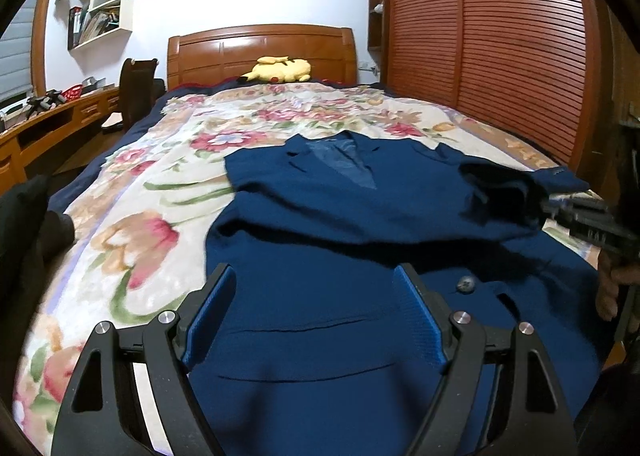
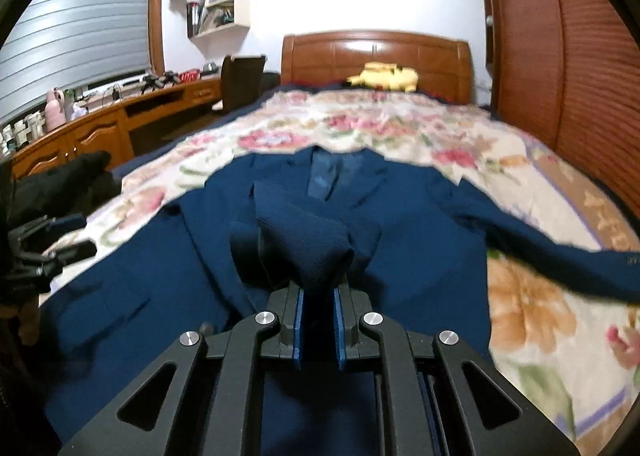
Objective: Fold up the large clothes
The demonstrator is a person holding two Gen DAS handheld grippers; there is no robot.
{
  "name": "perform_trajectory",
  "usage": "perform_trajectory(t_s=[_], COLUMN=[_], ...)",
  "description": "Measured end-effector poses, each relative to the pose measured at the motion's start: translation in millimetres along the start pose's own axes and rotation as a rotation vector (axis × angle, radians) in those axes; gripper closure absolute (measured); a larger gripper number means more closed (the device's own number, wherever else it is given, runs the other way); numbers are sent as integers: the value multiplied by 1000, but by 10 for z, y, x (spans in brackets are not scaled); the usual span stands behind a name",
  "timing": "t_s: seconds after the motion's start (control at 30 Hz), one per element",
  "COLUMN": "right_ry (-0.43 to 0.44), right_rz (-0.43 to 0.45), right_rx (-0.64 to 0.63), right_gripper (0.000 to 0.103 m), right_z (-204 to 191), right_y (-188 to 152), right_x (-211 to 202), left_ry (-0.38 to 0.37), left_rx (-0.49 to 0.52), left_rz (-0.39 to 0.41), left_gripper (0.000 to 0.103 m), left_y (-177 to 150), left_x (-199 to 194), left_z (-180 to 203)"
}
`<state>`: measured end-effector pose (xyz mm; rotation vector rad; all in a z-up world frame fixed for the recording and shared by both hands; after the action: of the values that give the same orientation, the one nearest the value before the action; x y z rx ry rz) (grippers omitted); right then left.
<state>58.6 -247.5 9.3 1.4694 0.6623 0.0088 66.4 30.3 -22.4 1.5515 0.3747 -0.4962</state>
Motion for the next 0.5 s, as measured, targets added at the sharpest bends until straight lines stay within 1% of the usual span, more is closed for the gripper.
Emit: perform_trajectory(t_s=[0.1,0.17,0.2,0.23,0.27,0.3,0.33,0.37,0.43,0.5], right_ry=[75,68,66,66,59,49,37,24,28,66], right_rz=[-32,-34,-31,-29,-28,-30,-31,-31,-43,-61], right_rx=[36,40,40,47,54,59,61,58,56,71], right_gripper=[88,83,82,78,71,66,57,51,49,48], right_z=[-38,-52,-55,-62,-68,-47,-14,-25,-45,-49], right_y=[-131,-192,-210,-233,-261,-256,-233,-221,-188,-113], right_x=[-53,-114,-145,-171,-196,-222,-233,-239,-270,-253], left_ry=[-6,-5,-9,-12,-16,-19,-22,-24,-28,-28], left_rx=[9,20,23,22,18,15,12,10,10,19], left_rz=[3,5,6,7,9,9,9,11,9,8], left_gripper=[22,22,22,22,22,22,22,22,22,22], left_y=[1,16,25,32,40,43,46,48,50,42], left_x=[10,18,21,20,19,19,16,12,17,3], left_z=[60,86,104,112,120,126,132,141,171,177])
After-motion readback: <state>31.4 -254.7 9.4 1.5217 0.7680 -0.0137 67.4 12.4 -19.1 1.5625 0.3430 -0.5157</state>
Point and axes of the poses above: each gripper's, at about its wrist camera, not at the fingertips, and x roughly the way its jaws point, z to its right, y to its top, the point moved 3 cm from there along x, roughly the way its jaws point, and after that the axes turned 4 degrees about y, right-handed, at the moved point
